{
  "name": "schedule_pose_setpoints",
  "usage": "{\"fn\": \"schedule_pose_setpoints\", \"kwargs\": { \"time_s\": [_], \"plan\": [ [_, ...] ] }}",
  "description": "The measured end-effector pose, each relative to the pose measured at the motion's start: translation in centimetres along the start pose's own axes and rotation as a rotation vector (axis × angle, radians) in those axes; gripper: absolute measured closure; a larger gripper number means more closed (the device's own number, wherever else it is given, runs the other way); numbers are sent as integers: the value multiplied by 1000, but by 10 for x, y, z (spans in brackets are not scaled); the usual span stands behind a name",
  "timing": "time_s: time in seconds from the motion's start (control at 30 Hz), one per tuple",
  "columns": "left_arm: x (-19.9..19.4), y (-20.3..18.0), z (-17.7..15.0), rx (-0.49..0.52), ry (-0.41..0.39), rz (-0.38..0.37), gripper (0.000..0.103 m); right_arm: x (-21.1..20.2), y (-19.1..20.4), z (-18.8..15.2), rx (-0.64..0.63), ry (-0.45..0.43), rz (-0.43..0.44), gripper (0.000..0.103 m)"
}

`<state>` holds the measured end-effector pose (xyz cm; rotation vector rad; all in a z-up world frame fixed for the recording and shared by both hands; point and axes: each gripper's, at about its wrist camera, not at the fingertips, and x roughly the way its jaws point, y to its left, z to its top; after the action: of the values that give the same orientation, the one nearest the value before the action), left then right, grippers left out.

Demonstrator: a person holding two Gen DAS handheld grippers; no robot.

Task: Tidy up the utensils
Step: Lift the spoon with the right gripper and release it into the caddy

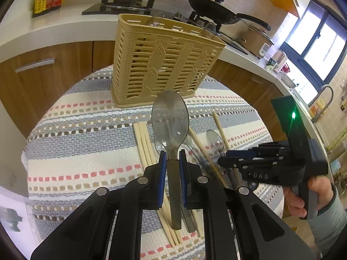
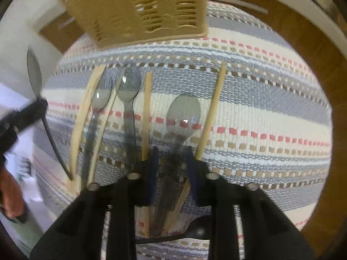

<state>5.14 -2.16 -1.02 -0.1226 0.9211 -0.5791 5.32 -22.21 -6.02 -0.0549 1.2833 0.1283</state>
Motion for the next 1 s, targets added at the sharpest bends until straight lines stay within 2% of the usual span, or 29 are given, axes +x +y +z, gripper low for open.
{"fn": "schedule_pose_setpoints", "kwargs": {
  "time_s": [0.03,0.1,0.17,0.33,0.57,0.67,0.73,0.87,1.0],
  "plan": [
    [-1,0,0,1,-6,1,93,0,9,-2,-42,-10,-54,91],
    [-4,-1,0,5,-20,10,93,0,20,-4,-78,-22,-84,92],
    [-9,-2,1,13,-42,18,93,-5,25,-4,-91,-37,-46,93],
    [-44,-5,18,32,-142,8,93,-56,28,2,-104,-185,74,93],
    [-97,-23,69,77,-314,12,93,-156,30,30,-120,-516,163,93],
    [-108,-28,101,101,-376,48,93,-193,27,52,-116,-658,134,93],
    [-112,-31,118,103,-402,62,93,-208,23,64,-99,-715,128,93],
    [-113,-38,143,134,-459,117,93,-219,9,96,-76,-832,106,93],
    [-100,-38,164,160,-494,179,93,-197,-11,123,-52,-922,84,93]
  ]
}}
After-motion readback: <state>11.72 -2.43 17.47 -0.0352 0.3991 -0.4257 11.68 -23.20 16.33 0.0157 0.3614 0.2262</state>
